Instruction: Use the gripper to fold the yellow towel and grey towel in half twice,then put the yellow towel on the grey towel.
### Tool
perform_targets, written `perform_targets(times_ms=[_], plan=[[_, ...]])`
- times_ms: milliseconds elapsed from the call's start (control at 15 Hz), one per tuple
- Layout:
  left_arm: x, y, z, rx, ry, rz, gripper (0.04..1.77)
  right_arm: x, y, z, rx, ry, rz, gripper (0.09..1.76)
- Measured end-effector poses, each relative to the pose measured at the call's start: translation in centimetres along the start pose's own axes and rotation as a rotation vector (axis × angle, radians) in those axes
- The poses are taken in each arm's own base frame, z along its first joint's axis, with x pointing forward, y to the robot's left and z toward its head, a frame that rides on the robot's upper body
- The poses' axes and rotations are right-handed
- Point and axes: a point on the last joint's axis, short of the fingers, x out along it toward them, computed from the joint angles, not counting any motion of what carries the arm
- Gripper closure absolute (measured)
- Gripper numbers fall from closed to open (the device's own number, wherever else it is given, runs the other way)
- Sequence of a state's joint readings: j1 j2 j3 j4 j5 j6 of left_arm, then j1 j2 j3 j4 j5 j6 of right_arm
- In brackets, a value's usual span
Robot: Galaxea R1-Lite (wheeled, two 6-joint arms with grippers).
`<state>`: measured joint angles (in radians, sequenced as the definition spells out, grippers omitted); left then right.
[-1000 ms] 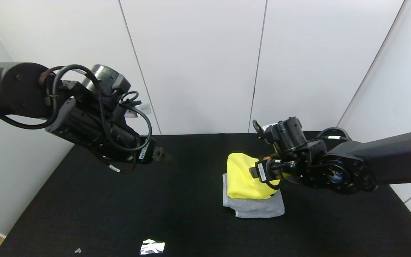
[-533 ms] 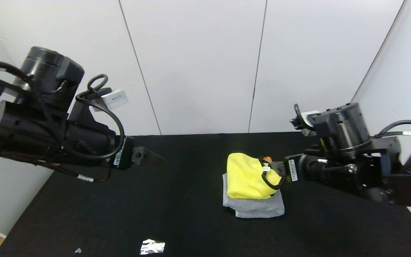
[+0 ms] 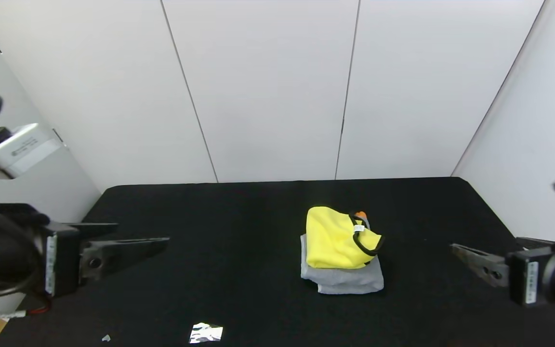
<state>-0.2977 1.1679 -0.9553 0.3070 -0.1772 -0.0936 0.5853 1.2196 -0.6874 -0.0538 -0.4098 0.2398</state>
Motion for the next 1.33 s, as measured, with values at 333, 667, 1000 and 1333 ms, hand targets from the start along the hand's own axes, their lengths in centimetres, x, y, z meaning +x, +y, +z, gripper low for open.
perform_targets(times_ms=[333,667,1000,1333], plan=[[-6.0,-0.6,-4.3,0.039,-0.11,-0.003,0.09,-5.7,-4.4,-2.4,0.066,-0.061,-0.091,0.15],[-11.6,-1.2,-8.6,0.067,-0.182,0.016,0.09,-11.2,-7.2,-5.0,0.137,-0.135,-0.201,0.15],[-16.0,-1.6,-11.6,0.058,-0.254,0.101,0.09,-16.4,-8.0,-6.8,0.231,-0.266,-0.354,0.15],[-18.3,-2.6,-13.2,0.009,-0.353,0.237,0.09,-19.9,-7.4,-9.7,0.218,-0.375,-0.385,0.15]])
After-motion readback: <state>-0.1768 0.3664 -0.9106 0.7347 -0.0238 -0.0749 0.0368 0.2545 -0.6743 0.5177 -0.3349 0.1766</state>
